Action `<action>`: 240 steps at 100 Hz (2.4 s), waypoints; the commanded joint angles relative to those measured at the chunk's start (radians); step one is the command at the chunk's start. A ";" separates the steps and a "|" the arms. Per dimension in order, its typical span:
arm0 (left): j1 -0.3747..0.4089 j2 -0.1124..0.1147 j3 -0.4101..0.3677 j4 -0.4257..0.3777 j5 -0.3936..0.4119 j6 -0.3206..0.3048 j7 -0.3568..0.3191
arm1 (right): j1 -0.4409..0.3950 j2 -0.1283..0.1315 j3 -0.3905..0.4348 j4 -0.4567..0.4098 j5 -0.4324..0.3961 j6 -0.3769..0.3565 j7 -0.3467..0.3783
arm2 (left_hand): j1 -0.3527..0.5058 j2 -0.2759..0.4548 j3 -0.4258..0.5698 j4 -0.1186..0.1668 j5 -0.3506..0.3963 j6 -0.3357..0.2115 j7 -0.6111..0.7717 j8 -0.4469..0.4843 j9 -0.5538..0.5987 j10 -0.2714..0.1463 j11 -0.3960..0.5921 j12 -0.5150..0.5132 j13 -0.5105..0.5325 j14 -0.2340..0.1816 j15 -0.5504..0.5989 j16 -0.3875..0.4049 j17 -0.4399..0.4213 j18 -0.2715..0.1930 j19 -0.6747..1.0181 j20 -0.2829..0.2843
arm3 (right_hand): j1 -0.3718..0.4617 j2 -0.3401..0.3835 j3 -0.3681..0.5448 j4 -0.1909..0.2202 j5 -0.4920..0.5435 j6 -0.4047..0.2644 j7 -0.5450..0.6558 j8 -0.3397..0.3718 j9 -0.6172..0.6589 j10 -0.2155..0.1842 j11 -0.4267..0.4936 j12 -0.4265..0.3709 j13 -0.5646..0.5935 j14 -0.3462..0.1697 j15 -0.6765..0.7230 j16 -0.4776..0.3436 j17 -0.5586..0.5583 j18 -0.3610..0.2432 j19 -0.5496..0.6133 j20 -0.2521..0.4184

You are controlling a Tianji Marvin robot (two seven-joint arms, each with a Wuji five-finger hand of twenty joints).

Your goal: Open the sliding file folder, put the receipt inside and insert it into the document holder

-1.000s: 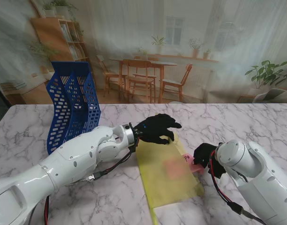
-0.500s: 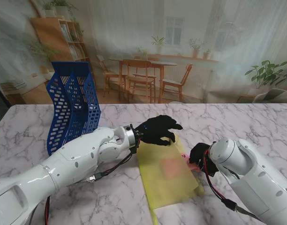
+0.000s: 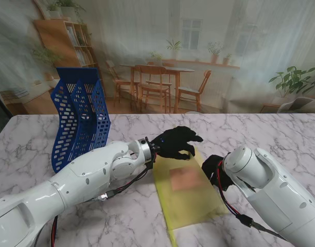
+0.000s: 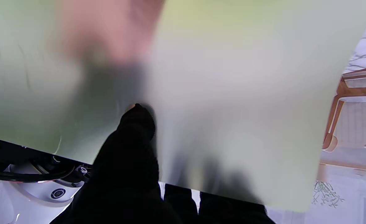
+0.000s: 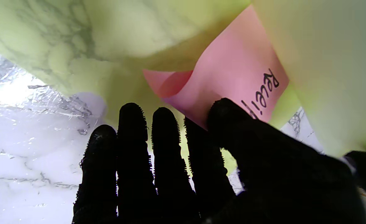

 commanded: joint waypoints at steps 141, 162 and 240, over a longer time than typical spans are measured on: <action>0.039 -0.010 -0.034 -0.017 0.000 -0.011 0.050 | 0.117 -0.055 -0.169 0.090 0.078 -0.008 -0.089 | 0.050 0.067 -0.010 0.003 0.003 0.003 0.058 0.029 0.034 0.044 0.009 0.014 0.023 0.009 0.020 0.019 -0.008 -0.029 0.017 0.007 | 0.041 0.154 -0.227 -0.005 0.010 -0.041 -0.045 -0.086 0.043 0.030 0.037 0.010 0.081 0.034 0.144 0.044 0.072 0.023 0.158 0.104; 0.039 -0.008 -0.032 -0.011 0.001 -0.012 0.047 | 0.049 -0.057 -0.083 0.051 0.084 -0.019 -0.102 | 0.049 0.069 -0.011 0.002 0.002 0.003 0.057 0.029 0.034 0.044 0.009 0.014 0.022 0.009 0.019 0.019 -0.008 -0.029 0.017 0.007 | -0.148 0.222 -0.291 0.067 0.019 -0.055 -0.346 -0.137 -0.034 0.037 -0.021 -0.017 -0.012 0.032 0.089 0.031 0.006 -0.003 0.129 0.089; 0.042 -0.006 -0.033 -0.016 0.005 -0.012 0.049 | 0.003 -0.066 -0.026 0.026 0.114 -0.046 -0.119 | 0.050 0.069 -0.013 0.003 0.003 0.002 0.058 0.030 0.034 0.044 0.009 0.014 0.023 0.009 0.021 0.019 -0.007 -0.029 0.017 0.007 | -0.185 0.283 -0.472 0.089 -0.148 -0.359 -0.511 -0.308 -0.249 0.012 -0.093 -0.030 -0.181 -0.001 0.045 0.034 -0.094 -0.058 0.099 0.101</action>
